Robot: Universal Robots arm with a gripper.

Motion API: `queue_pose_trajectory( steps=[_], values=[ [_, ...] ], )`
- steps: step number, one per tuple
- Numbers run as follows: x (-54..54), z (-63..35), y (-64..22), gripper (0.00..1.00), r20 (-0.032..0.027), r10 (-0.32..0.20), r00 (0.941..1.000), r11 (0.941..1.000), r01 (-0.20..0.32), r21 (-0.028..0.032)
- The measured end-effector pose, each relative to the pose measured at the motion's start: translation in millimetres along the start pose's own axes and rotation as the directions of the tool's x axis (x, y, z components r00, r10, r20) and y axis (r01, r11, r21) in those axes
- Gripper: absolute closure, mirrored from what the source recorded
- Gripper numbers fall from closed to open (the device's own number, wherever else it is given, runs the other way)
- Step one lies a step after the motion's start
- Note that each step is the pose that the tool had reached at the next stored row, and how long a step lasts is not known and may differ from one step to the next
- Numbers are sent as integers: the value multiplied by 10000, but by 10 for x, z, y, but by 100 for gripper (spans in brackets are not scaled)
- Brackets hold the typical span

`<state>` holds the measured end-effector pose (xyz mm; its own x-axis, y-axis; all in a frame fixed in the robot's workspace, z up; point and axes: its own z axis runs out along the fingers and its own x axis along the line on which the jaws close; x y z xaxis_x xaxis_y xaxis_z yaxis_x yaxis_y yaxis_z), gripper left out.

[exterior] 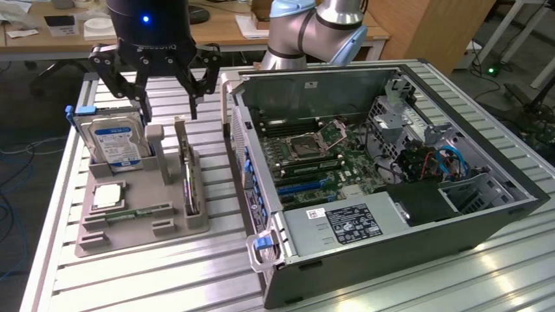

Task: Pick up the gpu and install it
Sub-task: 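Pick up the gpu and move the gpu toward the slot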

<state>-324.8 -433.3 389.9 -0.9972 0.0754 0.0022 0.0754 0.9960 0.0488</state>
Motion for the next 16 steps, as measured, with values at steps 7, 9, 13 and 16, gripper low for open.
queue_pose_trajectory(
  steps=[7, 9, 13, 16],
  values=[
    [1, 3, 10, 35, 0, -1, 10000, 10000, 1, 1],
    [1, 6, 24, 35, -1, -13, 10000, 10000, 13, 1],
    [-1, 20, 72, 35, -1, -48, 10000, 10000, 48, 0],
    [-3, 58, 98, 35, -2, -52, 10000, 10000, 52, 9]
  ],
)
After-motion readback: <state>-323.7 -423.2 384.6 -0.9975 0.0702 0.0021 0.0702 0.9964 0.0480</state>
